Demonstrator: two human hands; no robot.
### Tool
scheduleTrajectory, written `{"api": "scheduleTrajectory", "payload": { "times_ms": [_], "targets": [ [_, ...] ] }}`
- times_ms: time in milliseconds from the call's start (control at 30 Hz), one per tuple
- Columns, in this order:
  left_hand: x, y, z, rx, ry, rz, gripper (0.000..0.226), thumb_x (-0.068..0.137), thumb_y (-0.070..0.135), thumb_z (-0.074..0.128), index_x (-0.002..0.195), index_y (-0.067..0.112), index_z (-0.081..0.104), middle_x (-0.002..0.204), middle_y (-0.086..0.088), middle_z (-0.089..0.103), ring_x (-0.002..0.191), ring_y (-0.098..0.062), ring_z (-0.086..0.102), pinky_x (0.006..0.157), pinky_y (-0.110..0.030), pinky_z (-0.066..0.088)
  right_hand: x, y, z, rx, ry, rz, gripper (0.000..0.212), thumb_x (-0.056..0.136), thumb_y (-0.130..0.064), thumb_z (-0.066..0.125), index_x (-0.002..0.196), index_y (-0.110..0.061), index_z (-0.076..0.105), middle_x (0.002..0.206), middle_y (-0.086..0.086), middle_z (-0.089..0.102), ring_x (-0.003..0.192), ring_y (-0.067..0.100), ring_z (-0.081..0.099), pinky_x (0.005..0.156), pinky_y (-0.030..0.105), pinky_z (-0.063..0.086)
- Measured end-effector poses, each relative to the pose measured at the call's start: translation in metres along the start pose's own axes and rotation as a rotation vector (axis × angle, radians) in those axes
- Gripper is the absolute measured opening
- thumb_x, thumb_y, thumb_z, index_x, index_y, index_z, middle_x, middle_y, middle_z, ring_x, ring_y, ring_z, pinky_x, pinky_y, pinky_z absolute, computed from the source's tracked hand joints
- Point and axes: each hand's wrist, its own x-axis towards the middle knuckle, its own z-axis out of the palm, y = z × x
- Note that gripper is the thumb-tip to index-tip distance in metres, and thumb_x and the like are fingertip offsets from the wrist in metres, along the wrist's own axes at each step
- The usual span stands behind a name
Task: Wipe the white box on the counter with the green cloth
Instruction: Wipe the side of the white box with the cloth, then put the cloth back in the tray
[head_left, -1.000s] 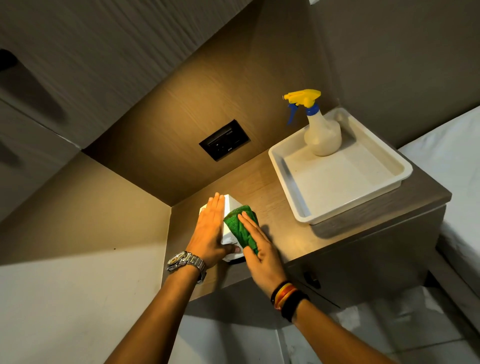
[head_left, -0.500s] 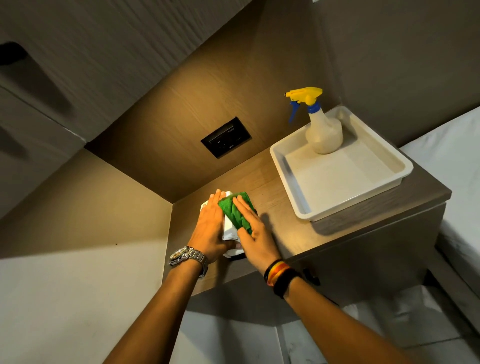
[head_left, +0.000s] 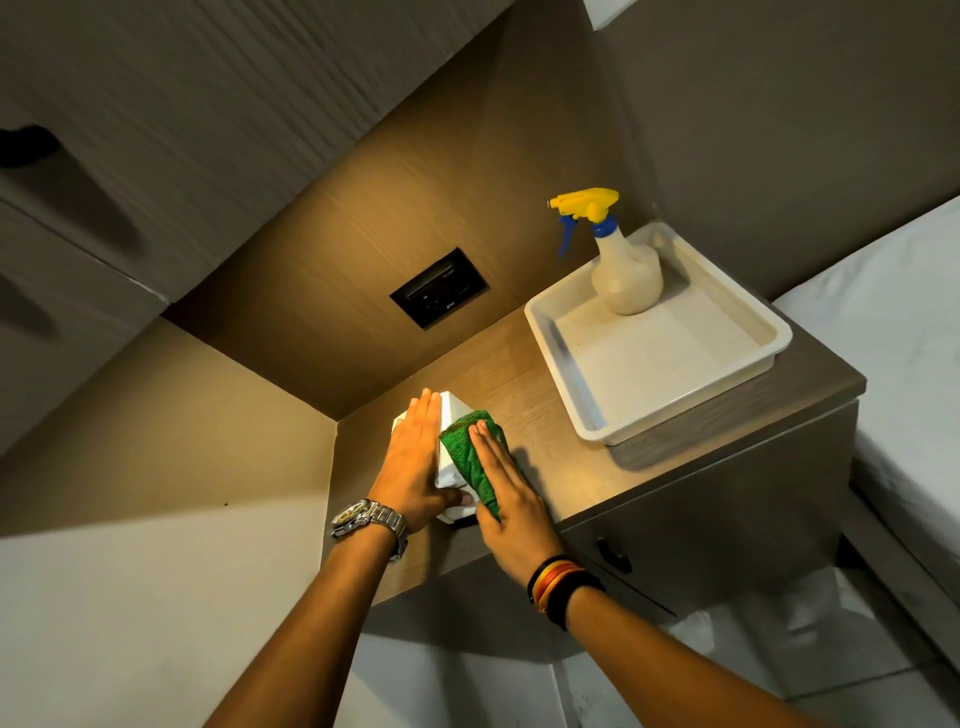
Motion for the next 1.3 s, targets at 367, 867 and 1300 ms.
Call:
{"api": "scheduleTrajectory", "payload": {
  "times_ms": [367, 867, 1300],
  "targets": [
    [0.0, 0.0, 0.0, -0.02, 0.026, 0.004, 0.134, 0.066, 0.038, 0.094, 0.161, 0.013, 0.004, 0.17, -0.009, -0.002, 0.156, -0.027, -0.008, 0.126, -0.043, -0.001, 0.046, -0.018, -0.017, 0.147, -0.073, 0.101, 0.088, 0.087, 0.009, 0.049, 0.154, -0.04, 0.019, 0.164, -0.006, 0.026, 0.149, 0.019, 0.029, 0.116, 0.046, 0.037],
    [-0.001, 0.009, -0.008, 0.026, -0.066, -0.008, 0.143, 0.067, 0.051, 0.09, 0.159, 0.014, -0.012, 0.169, -0.007, -0.013, 0.155, -0.027, -0.014, 0.124, -0.045, -0.007, 0.064, -0.05, -0.167, -0.277, 0.012, -0.141, 0.079, 0.085, 0.013, 0.046, 0.154, -0.023, 0.032, 0.162, -0.003, 0.032, 0.148, 0.011, 0.028, 0.121, 0.029, 0.023],
    [0.059, 0.133, 0.083, 0.035, -0.15, 0.101, 0.147, 0.063, 0.093, 0.058, 0.157, 0.012, -0.021, 0.163, -0.007, -0.032, 0.151, -0.024, -0.026, 0.124, -0.041, -0.012, 0.111, 0.043, -0.214, -1.122, -0.632, 0.464, 0.095, 0.088, -0.066, 0.037, 0.158, -0.018, -0.008, 0.166, 0.006, -0.018, 0.154, 0.031, -0.012, 0.123, 0.053, 0.0]
  ]
}}
